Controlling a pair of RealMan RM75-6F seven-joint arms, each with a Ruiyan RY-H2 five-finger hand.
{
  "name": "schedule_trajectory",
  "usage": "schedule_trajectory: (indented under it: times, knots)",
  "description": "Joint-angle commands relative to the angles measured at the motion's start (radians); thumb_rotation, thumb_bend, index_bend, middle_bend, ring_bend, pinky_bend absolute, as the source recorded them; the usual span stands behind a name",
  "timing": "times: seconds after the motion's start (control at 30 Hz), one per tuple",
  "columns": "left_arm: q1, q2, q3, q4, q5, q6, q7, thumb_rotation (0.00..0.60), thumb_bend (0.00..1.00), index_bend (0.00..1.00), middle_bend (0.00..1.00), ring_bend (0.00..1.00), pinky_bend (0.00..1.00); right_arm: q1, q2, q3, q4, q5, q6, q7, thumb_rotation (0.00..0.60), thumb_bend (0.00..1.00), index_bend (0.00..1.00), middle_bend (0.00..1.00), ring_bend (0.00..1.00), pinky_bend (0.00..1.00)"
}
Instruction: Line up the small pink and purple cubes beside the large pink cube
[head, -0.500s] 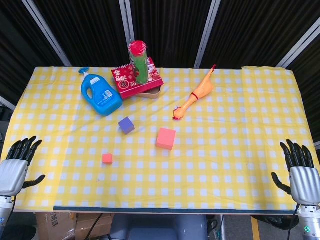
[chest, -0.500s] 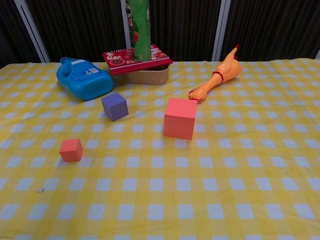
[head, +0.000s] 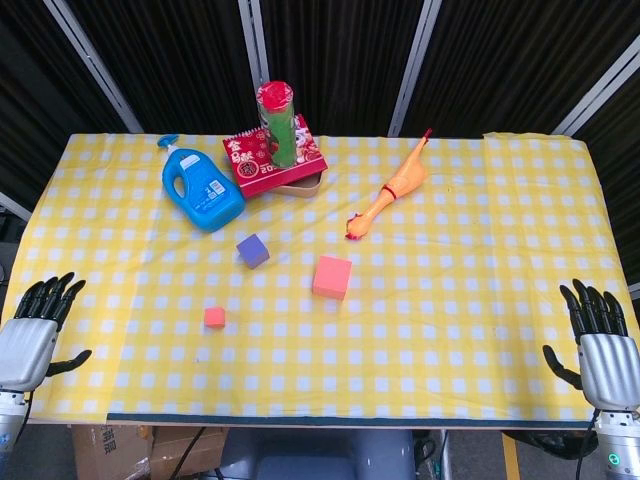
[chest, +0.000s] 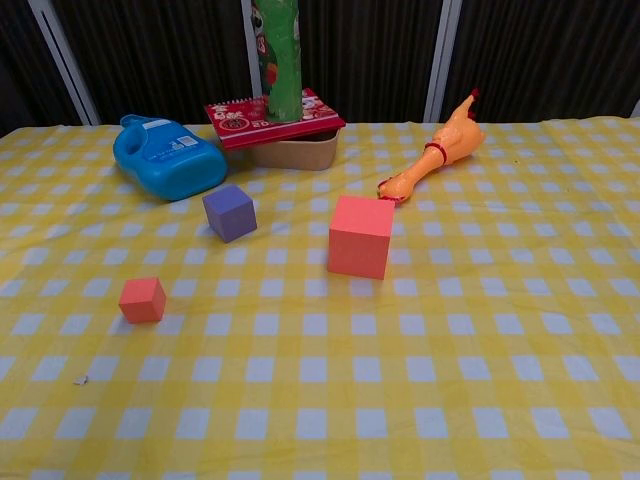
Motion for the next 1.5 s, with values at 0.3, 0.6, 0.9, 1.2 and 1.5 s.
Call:
schedule_trajectory:
  times: [0.3, 0.6, 0.9, 1.2, 1.5]
  knots:
    - [-0.159, 0.055, -0.067, -0.028, 0.001, -0.176, 0.105, 0.6, 0.15, 0.01, 0.0, 0.0, 0.07, 0.002, 0.003, -0.003, -0.005, 0.0, -0.009, 0.01, 0.6, 0.37, 0.0, 0.0, 0.0, 0.04]
    - [-0.43, 0.003, -0.184, 0.032, -0.094, -0.478, 0.235, 0.6, 0.2, 0.15, 0.0, 0.0, 0.07, 0.006, 0.016, 0.002, -0.016, 0.019, -0.028, 0.054, 0.6, 0.37, 0.0, 0.0, 0.0, 0.04]
    - [-0.62, -0.121, -0.209, 0.223, -0.168, -0.689, 0.276, 0.6, 0.23, 0.22, 0.0, 0.0, 0.07, 0.009, 0.031, 0.011, -0.028, 0.044, -0.046, 0.096, 0.6, 0.37, 0.0, 0.0, 0.0, 0.04]
    - [-0.748, -0.267, -0.198, 0.406, -0.227, -0.814, 0.282, 0.6, 0.24, 0.19, 0.0, 0.0, 0.07, 0.012, 0.036, 0.013, -0.036, 0.054, -0.056, 0.108, 0.6, 0.37, 0.0, 0.0, 0.0, 0.04]
    - [-0.819, -0.365, -0.181, 0.523, -0.243, -0.843, 0.259, 0.6, 0.24, 0.17, 0.0, 0.0, 0.07, 0.013, 0.04, 0.014, -0.04, 0.059, -0.062, 0.117, 0.6, 0.37, 0.0, 0.0, 0.0, 0.04]
